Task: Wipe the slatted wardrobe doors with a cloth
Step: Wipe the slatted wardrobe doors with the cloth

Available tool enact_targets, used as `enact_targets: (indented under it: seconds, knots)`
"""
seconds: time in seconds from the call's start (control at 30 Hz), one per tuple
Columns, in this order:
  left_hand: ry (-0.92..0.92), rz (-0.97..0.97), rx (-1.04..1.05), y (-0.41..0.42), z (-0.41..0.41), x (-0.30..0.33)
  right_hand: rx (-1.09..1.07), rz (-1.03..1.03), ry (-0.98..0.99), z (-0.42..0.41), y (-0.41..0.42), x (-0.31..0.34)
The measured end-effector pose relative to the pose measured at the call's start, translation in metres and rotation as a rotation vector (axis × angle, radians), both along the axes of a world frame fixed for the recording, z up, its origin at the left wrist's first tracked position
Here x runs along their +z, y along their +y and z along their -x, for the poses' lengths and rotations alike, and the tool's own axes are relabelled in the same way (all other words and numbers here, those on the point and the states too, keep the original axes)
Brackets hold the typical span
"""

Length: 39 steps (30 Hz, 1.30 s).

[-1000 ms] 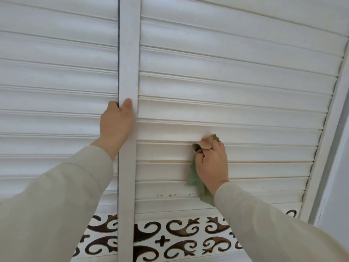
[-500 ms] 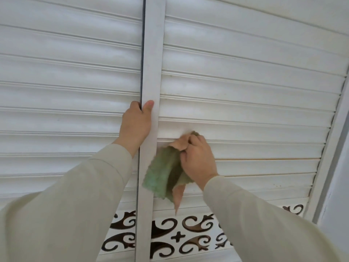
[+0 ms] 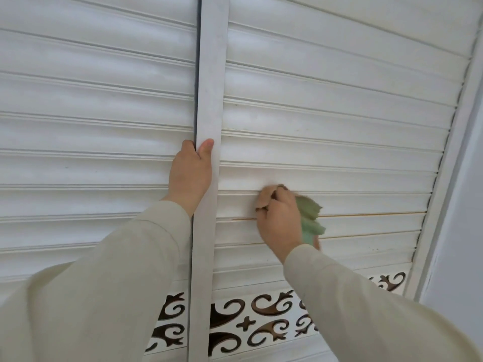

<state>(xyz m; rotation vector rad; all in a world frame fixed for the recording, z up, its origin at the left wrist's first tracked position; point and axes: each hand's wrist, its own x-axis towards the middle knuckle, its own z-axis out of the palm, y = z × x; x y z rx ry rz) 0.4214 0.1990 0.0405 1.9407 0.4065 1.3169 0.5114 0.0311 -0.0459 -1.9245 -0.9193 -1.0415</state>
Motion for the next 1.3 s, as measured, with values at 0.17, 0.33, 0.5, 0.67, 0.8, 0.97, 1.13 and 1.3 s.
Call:
enact_targets:
  seconds: [0.17,0.33,0.5,0.67,0.8,0.97,1.13,1.3]
  knots:
    - [0.045,0.015,0.006,0.001,0.004,0.003,0.095,0.215,-0.125,0.047,0.055,0.013]
    - [0.062,0.014,-0.014,0.004,0.006,0.004,0.021,0.25,-0.165,0.011,0.017,0.009]
    - [0.026,0.03,-0.014,-0.001,0.001,0.0,-0.163,0.091,-0.014,-0.037,-0.049,0.004]
    - [-0.02,0.046,0.036,-0.006,-0.002,-0.005,-0.267,-0.076,0.113,-0.053,-0.068,-0.007]
    - [-0.036,0.049,0.104,-0.007,-0.006,-0.008,-0.152,-0.15,0.036,-0.051,-0.047,-0.014]
    - [-0.083,0.06,0.133,-0.008,-0.013,-0.013,0.025,-0.157,0.085,-0.034,-0.004,0.003]
    - [-0.099,0.069,0.165,-0.01,-0.016,-0.015,0.131,-0.034,-0.002,0.009,0.047,0.001]
    - [-0.059,0.025,0.22,-0.004,-0.017,-0.014,0.086,0.017,-0.117,0.002,0.055,-0.015]
